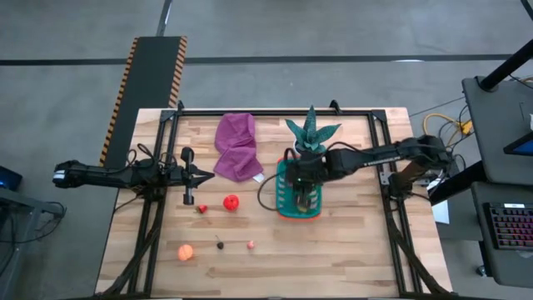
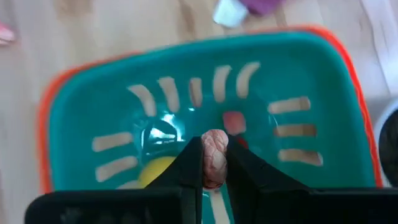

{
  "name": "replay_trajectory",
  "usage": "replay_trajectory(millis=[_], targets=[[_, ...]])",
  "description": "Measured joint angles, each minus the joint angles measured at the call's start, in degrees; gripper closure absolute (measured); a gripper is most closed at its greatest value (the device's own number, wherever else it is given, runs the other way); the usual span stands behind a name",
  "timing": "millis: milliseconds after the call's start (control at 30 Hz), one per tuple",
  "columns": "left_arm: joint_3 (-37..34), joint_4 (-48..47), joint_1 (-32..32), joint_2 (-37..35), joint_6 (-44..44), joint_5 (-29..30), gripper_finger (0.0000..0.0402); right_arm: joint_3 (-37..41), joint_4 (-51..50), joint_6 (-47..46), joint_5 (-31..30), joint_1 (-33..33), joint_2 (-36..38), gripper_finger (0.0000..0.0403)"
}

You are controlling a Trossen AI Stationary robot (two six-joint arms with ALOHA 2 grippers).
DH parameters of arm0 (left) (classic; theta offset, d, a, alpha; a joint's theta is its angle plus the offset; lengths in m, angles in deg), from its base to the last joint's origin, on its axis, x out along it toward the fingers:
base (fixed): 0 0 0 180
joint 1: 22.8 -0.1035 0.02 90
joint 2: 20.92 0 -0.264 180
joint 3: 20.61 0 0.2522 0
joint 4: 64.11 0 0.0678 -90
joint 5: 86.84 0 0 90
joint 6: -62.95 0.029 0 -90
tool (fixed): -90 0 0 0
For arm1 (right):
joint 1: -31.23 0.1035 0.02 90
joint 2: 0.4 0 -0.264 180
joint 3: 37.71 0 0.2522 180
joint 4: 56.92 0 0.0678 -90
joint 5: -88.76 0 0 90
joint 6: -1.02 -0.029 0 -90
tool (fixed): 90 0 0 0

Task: Pick and placing Produce into tupperware
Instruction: Put the bottom pink peach into the blue basket

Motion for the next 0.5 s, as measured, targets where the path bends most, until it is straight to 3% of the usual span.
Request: replay_trajectory(millis=[500], targets=[[0.0,0.0,0.0,0.0,0.0,0.0,0.0402,4.4,-0.1,-6.1,-5.1,-3.1,0.0,0.0365]])
